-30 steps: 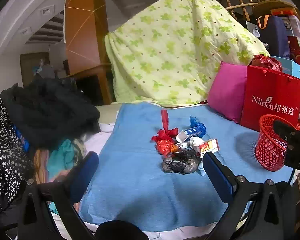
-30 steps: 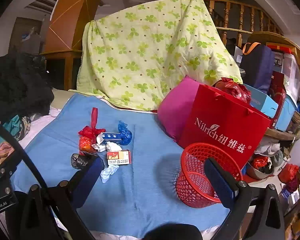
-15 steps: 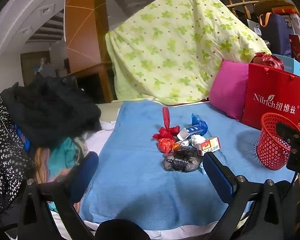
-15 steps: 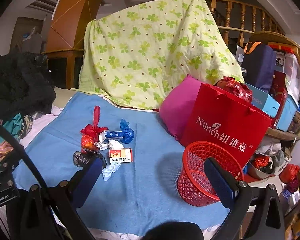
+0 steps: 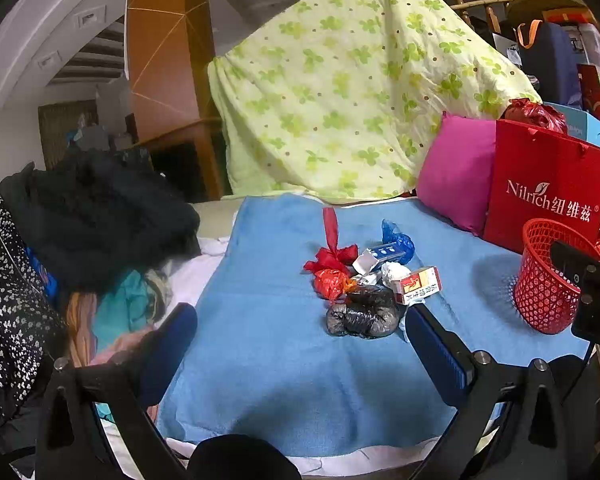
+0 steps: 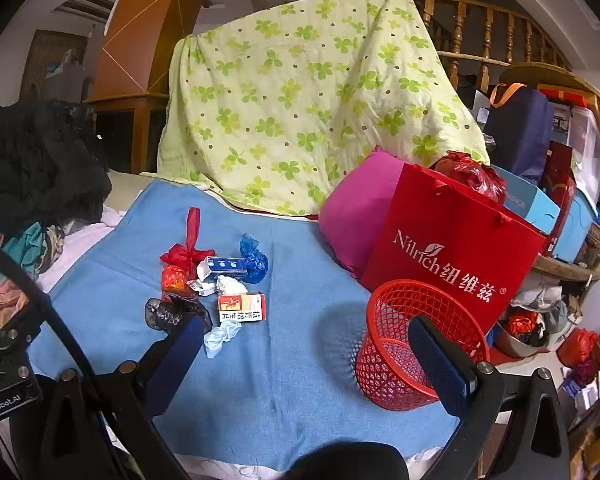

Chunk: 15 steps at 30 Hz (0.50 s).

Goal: Collect trash
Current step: 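Move both tools toward the trash pile on the blue blanket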

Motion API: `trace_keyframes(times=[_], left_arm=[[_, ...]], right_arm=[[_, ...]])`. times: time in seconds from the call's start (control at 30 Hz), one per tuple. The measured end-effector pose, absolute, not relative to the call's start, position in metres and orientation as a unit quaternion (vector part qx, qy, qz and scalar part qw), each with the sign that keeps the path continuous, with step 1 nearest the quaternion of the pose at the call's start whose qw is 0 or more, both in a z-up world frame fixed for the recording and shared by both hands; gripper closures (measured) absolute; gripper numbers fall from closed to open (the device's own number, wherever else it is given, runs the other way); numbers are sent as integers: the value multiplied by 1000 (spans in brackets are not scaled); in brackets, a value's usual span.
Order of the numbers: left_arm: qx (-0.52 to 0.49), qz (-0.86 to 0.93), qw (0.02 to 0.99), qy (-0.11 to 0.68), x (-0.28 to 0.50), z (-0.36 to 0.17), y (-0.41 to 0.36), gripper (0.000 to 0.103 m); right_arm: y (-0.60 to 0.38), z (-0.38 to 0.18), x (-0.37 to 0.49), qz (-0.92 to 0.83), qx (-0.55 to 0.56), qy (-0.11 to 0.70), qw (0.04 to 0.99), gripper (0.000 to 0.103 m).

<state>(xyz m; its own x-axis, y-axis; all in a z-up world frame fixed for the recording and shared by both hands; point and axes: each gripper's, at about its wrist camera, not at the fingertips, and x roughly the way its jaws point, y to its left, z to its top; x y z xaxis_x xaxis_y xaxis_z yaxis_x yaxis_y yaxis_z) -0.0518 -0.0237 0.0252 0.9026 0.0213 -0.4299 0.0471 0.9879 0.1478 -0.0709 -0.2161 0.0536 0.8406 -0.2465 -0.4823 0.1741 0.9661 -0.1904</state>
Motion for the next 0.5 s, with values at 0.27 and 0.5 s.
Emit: trace_keyframes(times=[0.27,0.5], left_arm=[[77,-2,968,237,-43,14,-21,0],[74,4,964,256,-32,1,-19,0]], right_arm=[[-214,47,-66,-109,-71,266,955,0],[-213,36,-57,-104,-74,279,952,0]])
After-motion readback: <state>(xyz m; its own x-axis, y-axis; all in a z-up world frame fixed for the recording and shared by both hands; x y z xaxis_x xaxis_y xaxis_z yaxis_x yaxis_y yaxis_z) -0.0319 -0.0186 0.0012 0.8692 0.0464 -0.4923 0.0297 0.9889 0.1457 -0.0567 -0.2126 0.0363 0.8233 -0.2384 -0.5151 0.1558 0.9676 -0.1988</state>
